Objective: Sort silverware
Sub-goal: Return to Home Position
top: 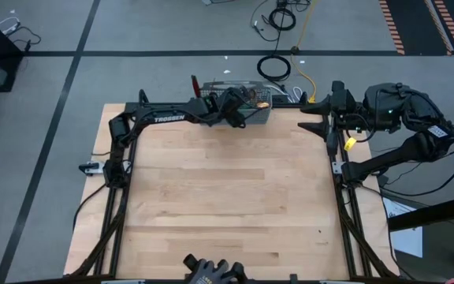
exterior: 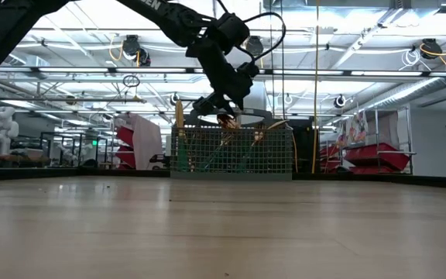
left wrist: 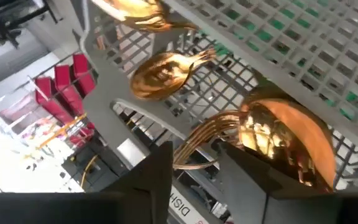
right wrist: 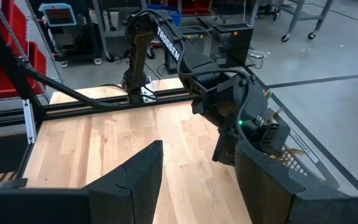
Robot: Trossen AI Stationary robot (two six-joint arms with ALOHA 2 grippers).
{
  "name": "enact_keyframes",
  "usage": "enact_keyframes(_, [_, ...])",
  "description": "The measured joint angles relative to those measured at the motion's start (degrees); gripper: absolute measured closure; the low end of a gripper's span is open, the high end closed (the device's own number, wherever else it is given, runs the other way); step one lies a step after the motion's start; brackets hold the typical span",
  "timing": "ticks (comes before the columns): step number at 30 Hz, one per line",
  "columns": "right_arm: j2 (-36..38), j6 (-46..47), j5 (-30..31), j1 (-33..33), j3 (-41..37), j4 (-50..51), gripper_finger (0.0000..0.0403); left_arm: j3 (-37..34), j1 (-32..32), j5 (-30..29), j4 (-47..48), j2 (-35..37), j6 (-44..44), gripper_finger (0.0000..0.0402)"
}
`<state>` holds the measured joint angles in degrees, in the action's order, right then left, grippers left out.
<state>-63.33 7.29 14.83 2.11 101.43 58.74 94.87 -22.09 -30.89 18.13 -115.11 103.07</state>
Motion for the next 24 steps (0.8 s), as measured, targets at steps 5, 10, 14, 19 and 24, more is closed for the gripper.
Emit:
enact_keyframes(5, [0.0,0.0,0.07,0.0,0.0,-0.04,0.0215,0.0,0.24,-7.01,-3.75,0.0,-6.47,0.0252])
enact_keyframes(10, [0.95,-2.66,-0.22,0.0,-0.02,2.79,0.0215,-0.09,1.82,-4.36,-2.75,6.97,-33.3,0.0253])
enact_keyframes(14, [4.72,-4.76,-0.22,0.0,-0.02,6.01,0.0215,0.09,0.44,18.62,-0.66,19.87,-59.47,0.0254])
enact_keyframes(19, [11.69,-8.14,-2.24,0.04,-0.44,5.51,0.0215,0.04,-6.84,44.22,4.72,33.62,-75.21,0.0254])
enact_keyframes(24, [23.41,-8.97,-2.88,0.04,-6.83,0.52,0.0215,0.07,-12.85,52.36,12.99,43.52,-81.91,0.0254])
